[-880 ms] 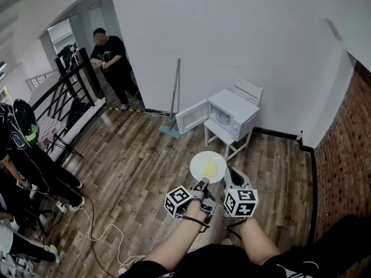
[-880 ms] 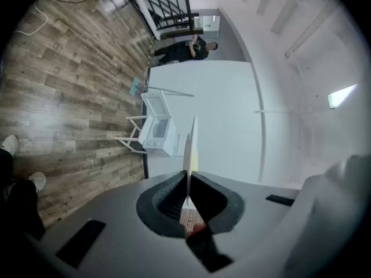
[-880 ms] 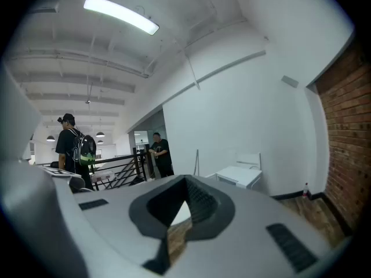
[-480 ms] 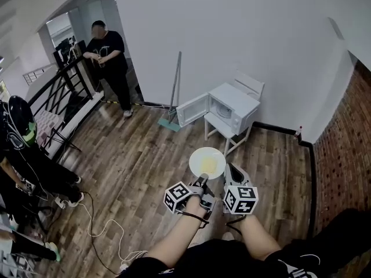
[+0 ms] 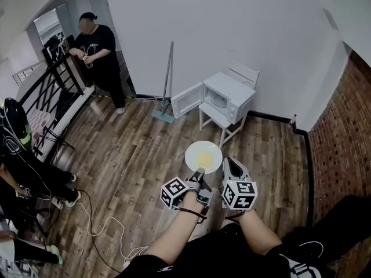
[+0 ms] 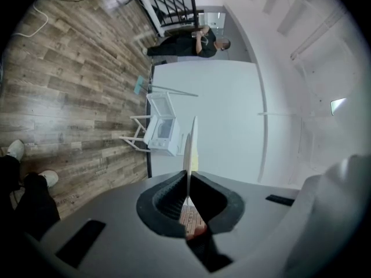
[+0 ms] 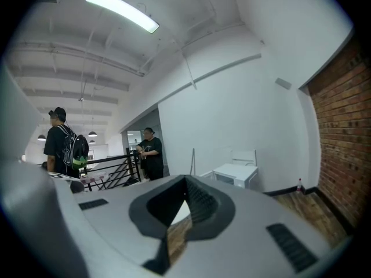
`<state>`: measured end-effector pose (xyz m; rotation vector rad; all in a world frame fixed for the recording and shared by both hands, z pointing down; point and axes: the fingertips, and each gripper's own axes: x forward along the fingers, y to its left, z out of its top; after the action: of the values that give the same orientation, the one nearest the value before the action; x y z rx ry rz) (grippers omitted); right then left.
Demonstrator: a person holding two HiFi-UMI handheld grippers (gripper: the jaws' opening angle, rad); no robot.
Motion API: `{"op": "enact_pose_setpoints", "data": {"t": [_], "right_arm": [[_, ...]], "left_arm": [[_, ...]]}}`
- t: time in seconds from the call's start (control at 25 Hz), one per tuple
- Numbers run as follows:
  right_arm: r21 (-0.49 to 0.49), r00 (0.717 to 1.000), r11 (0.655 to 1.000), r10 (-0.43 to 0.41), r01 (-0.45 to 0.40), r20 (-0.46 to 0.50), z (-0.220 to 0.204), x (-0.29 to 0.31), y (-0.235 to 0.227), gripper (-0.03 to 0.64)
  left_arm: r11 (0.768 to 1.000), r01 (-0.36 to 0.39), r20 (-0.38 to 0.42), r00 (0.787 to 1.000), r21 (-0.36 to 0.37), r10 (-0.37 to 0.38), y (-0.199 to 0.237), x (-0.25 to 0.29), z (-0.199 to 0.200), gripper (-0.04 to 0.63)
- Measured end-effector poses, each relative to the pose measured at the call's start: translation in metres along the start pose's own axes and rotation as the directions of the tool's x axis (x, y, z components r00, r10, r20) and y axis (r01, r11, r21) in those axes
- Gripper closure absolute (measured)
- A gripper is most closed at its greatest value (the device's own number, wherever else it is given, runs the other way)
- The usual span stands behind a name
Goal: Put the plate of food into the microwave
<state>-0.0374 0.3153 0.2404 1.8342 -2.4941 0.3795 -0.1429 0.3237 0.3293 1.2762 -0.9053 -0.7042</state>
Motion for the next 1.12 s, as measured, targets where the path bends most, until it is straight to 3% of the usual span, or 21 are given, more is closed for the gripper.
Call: {"op": "enact_pose_setpoints", "data": {"t": [0.4, 0.72, 1.12], "right_arm": [[0.067, 1.0, 0.998, -0.004, 0.003, 0.021, 0.007, 0.064, -0.031, 0.604], [0.08, 0.996, 0.996, 0.022, -0.029, 0.081, 0.059, 0.15, -0.089, 0.604], [0.079, 0.998, 0.996, 0.033, -0.037, 0.061, 0.076, 0.217, -0.175, 0.604]], "left_arm": [[0.999, -0.032, -0.014, 0.999, 0.029, 0.032, -0.003, 0.056, 0.025, 0.583], [0.998, -0.021, -0.006, 1.0, 0.058, 0.022, -0.038, 0.157, 0.047, 0.583], [0.999, -0.008, -0.001, 1.0, 0.043, 0.008, -0.056, 0.269, 0.037, 0.583]]}}
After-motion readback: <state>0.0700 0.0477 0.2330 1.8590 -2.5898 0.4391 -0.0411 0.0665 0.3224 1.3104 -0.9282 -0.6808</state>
